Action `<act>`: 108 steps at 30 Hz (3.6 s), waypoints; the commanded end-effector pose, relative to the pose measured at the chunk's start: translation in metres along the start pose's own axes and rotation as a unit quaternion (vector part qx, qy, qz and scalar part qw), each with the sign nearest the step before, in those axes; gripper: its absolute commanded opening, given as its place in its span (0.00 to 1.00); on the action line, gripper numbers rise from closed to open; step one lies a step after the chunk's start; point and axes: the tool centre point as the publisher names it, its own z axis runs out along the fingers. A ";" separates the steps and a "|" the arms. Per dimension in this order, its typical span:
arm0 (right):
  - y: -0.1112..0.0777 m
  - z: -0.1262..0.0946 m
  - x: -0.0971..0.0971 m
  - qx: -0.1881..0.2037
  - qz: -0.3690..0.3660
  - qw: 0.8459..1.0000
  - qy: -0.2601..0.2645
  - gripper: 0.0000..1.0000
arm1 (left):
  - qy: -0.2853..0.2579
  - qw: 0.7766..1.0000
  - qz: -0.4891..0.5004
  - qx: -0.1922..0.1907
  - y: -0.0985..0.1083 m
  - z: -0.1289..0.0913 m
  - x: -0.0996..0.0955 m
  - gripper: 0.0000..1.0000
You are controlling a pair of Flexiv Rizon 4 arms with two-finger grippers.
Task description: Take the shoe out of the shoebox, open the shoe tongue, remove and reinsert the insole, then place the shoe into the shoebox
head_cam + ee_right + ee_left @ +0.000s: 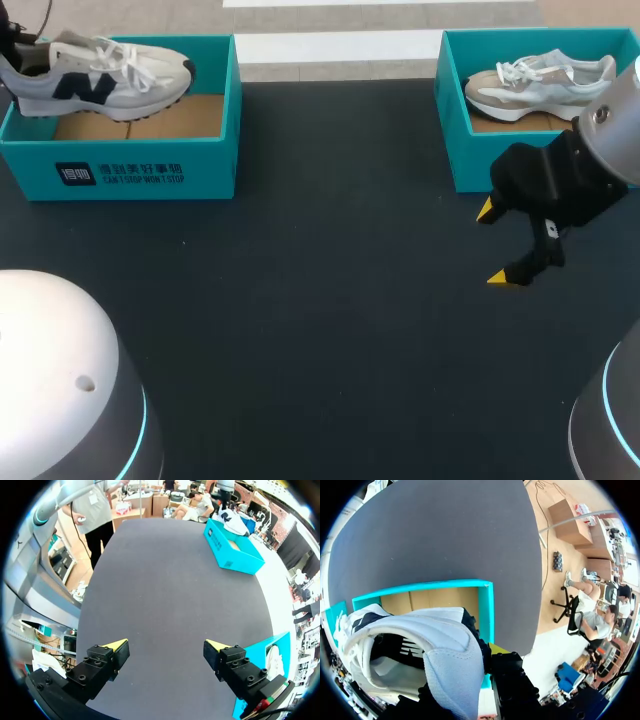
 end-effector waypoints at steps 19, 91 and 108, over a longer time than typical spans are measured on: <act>0.000 0.001 -0.001 0.001 0.000 1.000 0.001 1.00 | 0.014 0.997 0.008 0.074 0.004 0.065 -0.011 0.00; 0.000 0.001 -0.001 0.001 0.000 1.000 0.001 1.00 | -0.014 0.991 0.035 0.131 -0.048 0.112 -0.030 0.38; 0.000 0.001 -0.001 0.001 0.000 1.000 0.001 1.00 | -0.004 0.988 0.057 0.142 -0.052 0.116 -0.037 0.00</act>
